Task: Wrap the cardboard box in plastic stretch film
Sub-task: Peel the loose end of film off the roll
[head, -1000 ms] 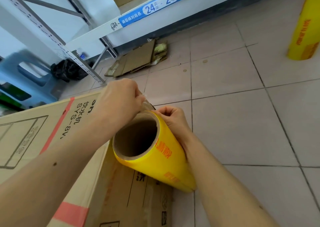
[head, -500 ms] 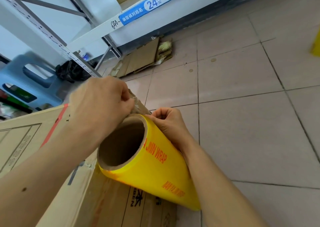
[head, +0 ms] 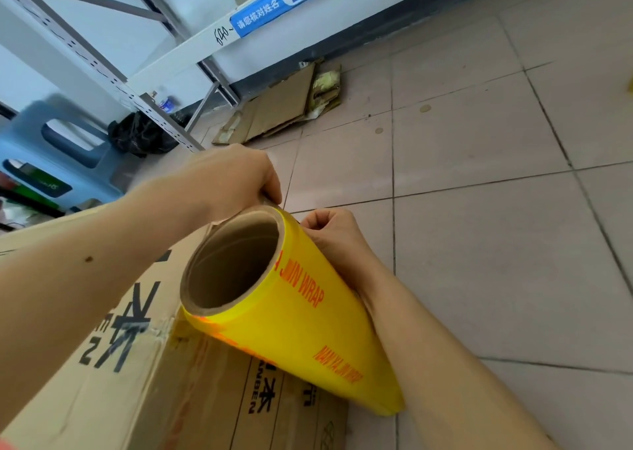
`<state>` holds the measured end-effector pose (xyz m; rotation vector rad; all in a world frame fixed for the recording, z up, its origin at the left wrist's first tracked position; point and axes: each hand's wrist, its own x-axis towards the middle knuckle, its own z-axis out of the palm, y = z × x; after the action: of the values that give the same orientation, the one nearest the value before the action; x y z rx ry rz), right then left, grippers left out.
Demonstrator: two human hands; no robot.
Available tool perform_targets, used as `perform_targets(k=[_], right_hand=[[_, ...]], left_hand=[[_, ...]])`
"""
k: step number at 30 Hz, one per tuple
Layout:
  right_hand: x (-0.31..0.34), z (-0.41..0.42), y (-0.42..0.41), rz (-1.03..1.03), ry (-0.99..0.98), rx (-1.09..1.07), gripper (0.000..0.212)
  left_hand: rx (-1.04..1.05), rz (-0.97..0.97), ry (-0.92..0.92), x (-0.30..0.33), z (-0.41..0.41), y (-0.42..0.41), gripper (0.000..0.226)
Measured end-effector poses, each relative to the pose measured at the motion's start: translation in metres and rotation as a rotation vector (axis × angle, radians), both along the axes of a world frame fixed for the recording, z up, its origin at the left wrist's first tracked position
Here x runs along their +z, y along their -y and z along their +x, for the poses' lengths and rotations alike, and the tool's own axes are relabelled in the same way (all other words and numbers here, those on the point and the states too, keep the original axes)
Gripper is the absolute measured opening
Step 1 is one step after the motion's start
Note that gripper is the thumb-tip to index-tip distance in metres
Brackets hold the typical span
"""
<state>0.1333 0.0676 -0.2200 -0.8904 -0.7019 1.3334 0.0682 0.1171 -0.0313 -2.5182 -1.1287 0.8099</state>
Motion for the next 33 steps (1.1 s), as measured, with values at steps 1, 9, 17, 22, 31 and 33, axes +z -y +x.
perform_targets(k=[1,9,17,22,31,33], right_hand=[[-0.005,0.004,0.004,0.021,0.000,0.042,0.038],[-0.047,0.009,0.020,0.053,-0.038,0.128,0.010],[-0.046,-0.011,0.007,-0.061,-0.035,-0.107,0.024],[-0.056,-0.012,0.002,-0.148,0.078,-0.085,0.037],[-0.107,0.008,0.049,-0.070,-0.099,0.290,0.011],[-0.108,0.003,0.045,-0.111,-0.132,0.216,0.011]], left_hand=[[0.022,-0.006,0.021,-0.001,-0.001,0.000,0.023],[0.048,0.012,0.139,-0.012,-0.010,-0.005,0.026],[-0.045,0.154,-0.080,-0.013,0.000,-0.001,0.043],[-0.226,0.221,-0.424,-0.029,0.027,-0.008,0.063],[-0.207,0.201,-0.373,-0.033,0.024,-0.012,0.051],[-0.213,0.213,-0.405,-0.031,0.024,-0.009,0.052]])
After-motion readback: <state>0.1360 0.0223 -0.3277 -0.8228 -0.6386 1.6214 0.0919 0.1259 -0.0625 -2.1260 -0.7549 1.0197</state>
